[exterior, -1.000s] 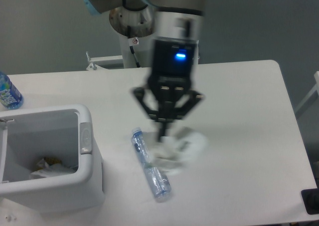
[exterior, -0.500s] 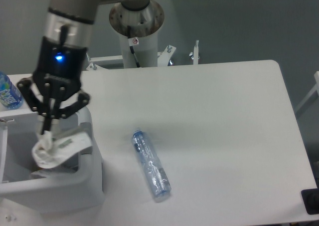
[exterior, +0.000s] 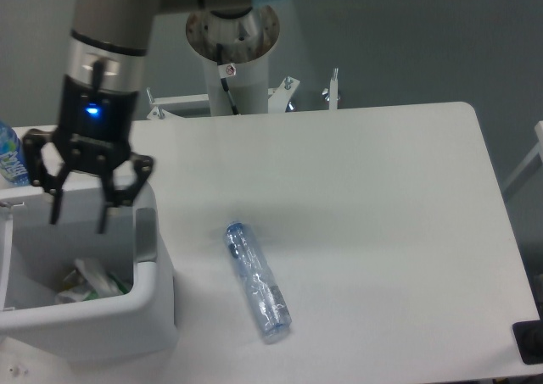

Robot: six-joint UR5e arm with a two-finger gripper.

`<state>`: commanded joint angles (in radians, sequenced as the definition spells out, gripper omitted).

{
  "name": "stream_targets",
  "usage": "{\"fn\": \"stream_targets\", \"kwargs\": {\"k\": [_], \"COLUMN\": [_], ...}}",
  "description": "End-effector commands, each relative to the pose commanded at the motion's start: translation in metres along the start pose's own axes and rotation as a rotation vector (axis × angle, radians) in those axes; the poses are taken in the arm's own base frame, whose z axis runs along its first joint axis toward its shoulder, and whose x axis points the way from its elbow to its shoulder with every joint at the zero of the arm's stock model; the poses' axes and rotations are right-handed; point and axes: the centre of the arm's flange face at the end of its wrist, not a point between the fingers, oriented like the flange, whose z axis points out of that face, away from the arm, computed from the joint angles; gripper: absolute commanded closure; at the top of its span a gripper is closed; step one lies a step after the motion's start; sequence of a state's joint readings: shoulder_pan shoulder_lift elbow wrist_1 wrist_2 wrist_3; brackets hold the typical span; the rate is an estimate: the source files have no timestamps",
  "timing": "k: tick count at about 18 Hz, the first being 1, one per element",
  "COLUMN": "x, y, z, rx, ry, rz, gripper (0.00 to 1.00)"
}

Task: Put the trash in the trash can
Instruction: 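Move the gripper to the clear plastic bottle and grasp it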

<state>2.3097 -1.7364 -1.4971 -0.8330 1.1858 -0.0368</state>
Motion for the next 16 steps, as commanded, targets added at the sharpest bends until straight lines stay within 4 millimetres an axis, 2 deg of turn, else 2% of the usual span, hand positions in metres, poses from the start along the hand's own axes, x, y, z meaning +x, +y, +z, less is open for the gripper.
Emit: {"fn": "stream_targets", "kwargs": {"k": [1,3,5,6,7,12,16], "x": [-0.024,-0.061,-0.096,-0.109,-0.119,-0.165,-0.175], "y": [-0.004,-0.003,0.014,0.023,0.029,0.061,0.082], "z": [0.002,0.028,0.071,0.084,0.096,0.182,0.228], "rx": [0.0,-0.035,-0.115,-0.144,-0.165,-0.305,-0.375], "ry": [-0.02,-0.045,-0.073,-0.104,-0.135,-0.205,-0.232], "rz": [-0.031,-0.08,-0.129,-0.136,-0.139,-0.175,-0.167], "gripper": [0.0,0.0,0.0,0.0,0.0,0.0,0.0]}}
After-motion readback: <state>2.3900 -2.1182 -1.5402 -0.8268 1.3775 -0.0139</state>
